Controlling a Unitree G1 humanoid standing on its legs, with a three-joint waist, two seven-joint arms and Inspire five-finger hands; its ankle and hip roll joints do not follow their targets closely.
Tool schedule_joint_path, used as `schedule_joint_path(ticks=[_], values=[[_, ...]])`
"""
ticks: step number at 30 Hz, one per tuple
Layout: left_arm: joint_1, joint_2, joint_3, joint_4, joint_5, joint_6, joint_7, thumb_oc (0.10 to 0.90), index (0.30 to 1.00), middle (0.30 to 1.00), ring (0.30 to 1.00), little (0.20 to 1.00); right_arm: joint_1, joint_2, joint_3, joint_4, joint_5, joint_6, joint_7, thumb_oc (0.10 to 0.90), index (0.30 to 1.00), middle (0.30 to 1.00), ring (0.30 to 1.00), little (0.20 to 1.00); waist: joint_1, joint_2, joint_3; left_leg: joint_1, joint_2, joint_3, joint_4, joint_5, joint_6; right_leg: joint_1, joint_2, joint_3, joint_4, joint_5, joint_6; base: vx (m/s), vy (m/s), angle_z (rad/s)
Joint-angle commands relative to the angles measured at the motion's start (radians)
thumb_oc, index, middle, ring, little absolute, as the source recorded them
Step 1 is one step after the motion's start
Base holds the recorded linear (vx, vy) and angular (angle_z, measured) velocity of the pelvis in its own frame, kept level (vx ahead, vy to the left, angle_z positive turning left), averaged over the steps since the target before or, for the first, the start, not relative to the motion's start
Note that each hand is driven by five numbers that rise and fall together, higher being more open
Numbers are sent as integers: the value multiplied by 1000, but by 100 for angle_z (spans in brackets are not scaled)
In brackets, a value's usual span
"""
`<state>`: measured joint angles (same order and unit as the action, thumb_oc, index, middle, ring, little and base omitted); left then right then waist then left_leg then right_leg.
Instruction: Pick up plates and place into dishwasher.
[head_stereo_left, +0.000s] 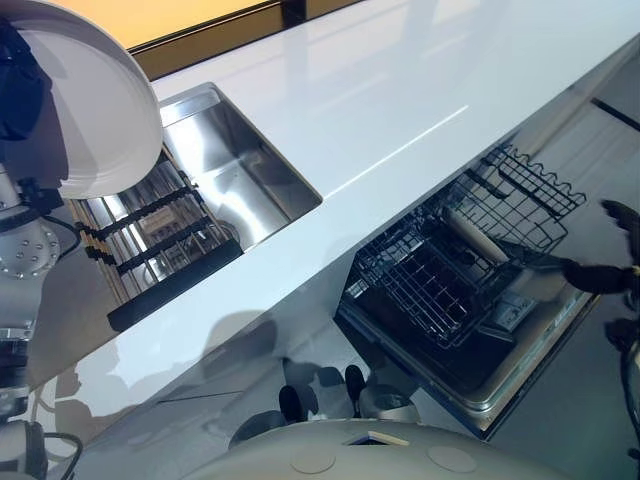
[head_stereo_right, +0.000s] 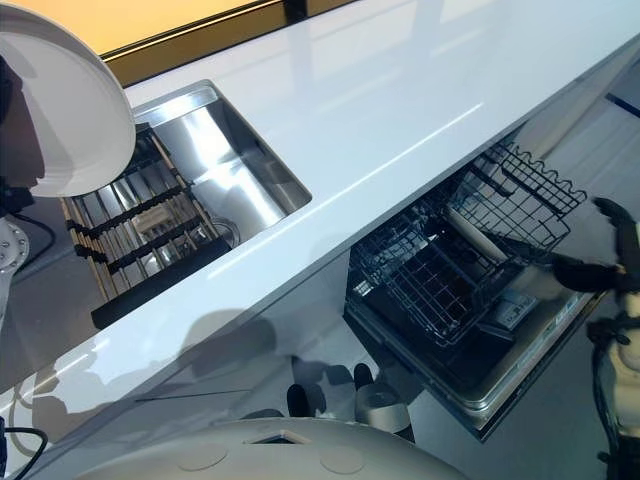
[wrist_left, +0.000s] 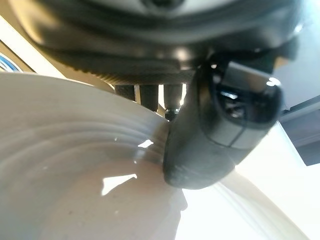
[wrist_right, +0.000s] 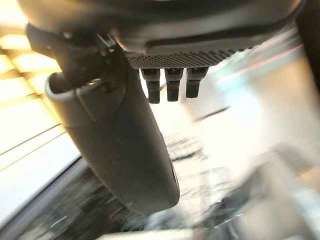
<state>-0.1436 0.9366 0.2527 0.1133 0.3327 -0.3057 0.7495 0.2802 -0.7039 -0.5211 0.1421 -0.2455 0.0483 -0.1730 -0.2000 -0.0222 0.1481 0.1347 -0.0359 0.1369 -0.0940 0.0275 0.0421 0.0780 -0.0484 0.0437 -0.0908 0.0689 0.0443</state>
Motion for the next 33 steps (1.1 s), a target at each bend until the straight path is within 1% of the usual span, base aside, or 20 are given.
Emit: schedule_joint_path(ticks=[1, 2, 3, 4, 6, 7, 9, 10, 11, 12, 14, 15, 16, 18, 19, 20, 22, 27, 33], values=[[-172, 66, -61, 12, -26, 44, 65, 100, 300, 300, 300, 200, -177, -189, -117, -112, 293, -229, -271, 800, 900, 900, 900, 900, -9, 53, -94, 41, -17, 52, 15, -140, 13, -59, 66, -25, 182, -149, 63, 14, 19, -14], [-189, 59, -74, 9, -25, 58, 62, 100, 300, 300, 300, 200, -207, -171, -104, -153, 363, -276, -244, 800, 900, 900, 900, 900, -3, 55, -96, 37, -18, 53, 14, -134, 13, -63, 66, -23, 180, -142, 61, 4, 19, -10], [-207, 53, -85, 8, -20, 70, 61, 100, 300, 300, 300, 200, -233, -152, -85, -191, 443, -329, -192, 800, 900, 900, 900, 900, 1, 56, -99, 35, -21, 52, 15, -135, 15, -63, 65, -22, 178, -143, 62, -17, 10, -15], [-229, 42, -95, 11, -7, 78, 59, 100, 300, 300, 300, 200, -260, -123, -63, -226, 534, -399, -120, 800, 900, 900, 900, 900, 6, 57, -103, 33, -23, 49, 15, -137, 15, -64, 63, -24, 175, -144, 62, 2, 16, -13], [-248, 30, -106, 17, 1, 80, 61, 100, 300, 300, 300, 200, -285, -103, -36, -247, 608, -450, -50, 800, 900, 900, 900, 900, 10, 58, -107, 33, -24, 47, 14, -138, 16, -63, 61, -28, 171, -145, 61, 4, 9, -8], [-272, 13, -120, 26, 15, 77, 62, 100, 300, 300, 300, 200, -329, -78, 6, -268, 683, -482, 27, 800, 900, 900, 900, 900, 22, 59, -115, 32, -25, 42, 14, -139, 16, -60, 59, -34, 165, -150, 58, 5, 2, -4], [-302, -1, -150, 49, 28, 72, 73, 100, 300, 300, 300, 200, -381, -60, 63, -271, 746, -510, 115, 800, 900, 900, 900, 900, 34, 58, -123, 30, -25, 36, 14, -140, 15, -57, 58, -45, 160, -155, 55, 0, 0, 0], [-324, -9, -173, 64, 21, 69, 71, 100, 300, 300, 300, 200, -414, -53, 101, -274, 778, -509, 151, 800, 900, 900, 900, 900, 41, 58, -127, 30, -25, 33, 14, -140, 14, -54, 57, -52, 158, -159, 53, 22, -26, 8], [-355, -30, -210, 81, 13, 66, 59, 100, 300, 300, 300, 200, -472, -38, 164, -282, 811, -478, 201, 800, 900, 900, 900, 900, 53, 56, -132, 29, -25, 29, 15, -139, 13, -50, 56, -63, 156, -164, 49, 19, -24, 11], [-359, -30, -213, 84, 12, 65, 58, 100, 300, 300, 300, 200, -478, -37, 169, -281, 814, -475, 204, 800, 900, 900, 900, 900, 53, 55, -131, 29, -25, 28, 16, -139, 13, -49, 56, -64, 156, -164, 48, 22, -37, 17], [-385, -52, -253, 88, -2, 68, 41, 100, 300, 300, 300, 200, -538, -17, 239, -301, 853, -425, 233, 800, 900, 900, 900, 900, 66, 53, -133, 29, -25, 20, 18, -137, 12, -43, 56, -76, 156, -169, 43, 25, -40, 22], [-405, -74, -286, 91, -16, 68, 33, 100, 300, 300, 300, 200, -588, 1, 304, -310, 849, -395, 224, 800, 900, 900, 900, 900, 78, 50, -134, 28, -25, 11, 22, -136, 11, -38, 55, -86, 157, -175, 39, 27, -40, 23], [-410, -80, -293, 91, -23, 68, 29, 100, 300, 300, 300, 200, -600, 6, 318, -311, 846, -388, 223, 800, 900, 900, 900, 900, 80, 49, -133, 29, -25, 8, 22, -136, 10, -36, 55, -89, 158, -176, 37, 30, -43, 25], [-427, -104, -322, 92, -48, 67, 18, 100, 300, 300, 300, 200, -644, 24, 380, -311, 830, -374, 209, 800, 900, 900, 900, 900, 93, 48, -134, 30, -24, -4, 22, -133, 9, -29, 55, -102, 160, -183, 32, 14, -43, 31], [-442, -126, -341, 93, -60, 68, 13, 100, 300, 300, 300, 200, -683, 44, 429, -315, 824, -357, 190, 800, 900, 900, 900, 900, 106, 46, -134, 23, -23, -11, 25, -122, 7, -28, 56, -113, 160, -178, 26, 29, -41, 31], [-446, -133, -347, 93, -61, 69, 12, 100, 300, 300, 300, 200, -691, 51, 441, -315, 817, -356, 183, 800, 900, 900, 900, 900, 109, 46, -135, 28, -23, -17, 21, -128, 7, -22, 56, -115, 160, -188, 26, -4, -51, 29], [-465, -155, -369, 91, -62, 76, 17, 100, 300, 300, 300, 200, -732, 75, 487, -320, 818, -344, 158, 800, 900, 900, 900, 900, 121, 45, -134, 22, -22, -29, 21, -116, 4, -20, 57, -128, 160, -183, 20, 6, -42, 26], [-508, -200, -425, 78, -13, 104, 58, 100, 300, 300, 300, 200, -821, 155, 582, -332, 823, -311, 98, 800, 900, 900, 900, 900, 151, 46, -137, 24, -22, -63, 18, -108, -4, 0, 58, -157, 152, -191, 9, 31, -37, 23], [-524, -238, -432, 73, 11, 122, 130, 100, 300, 300, 300, 200, -871, 240, 658, -333, 896, -236, 98, 800, 900, 900, 900, 900, 181, 49, -143, 21, -21, -94, 14, -98, -13, 18, 59, -187, 142, -197, -1, 25, -27, 24]])
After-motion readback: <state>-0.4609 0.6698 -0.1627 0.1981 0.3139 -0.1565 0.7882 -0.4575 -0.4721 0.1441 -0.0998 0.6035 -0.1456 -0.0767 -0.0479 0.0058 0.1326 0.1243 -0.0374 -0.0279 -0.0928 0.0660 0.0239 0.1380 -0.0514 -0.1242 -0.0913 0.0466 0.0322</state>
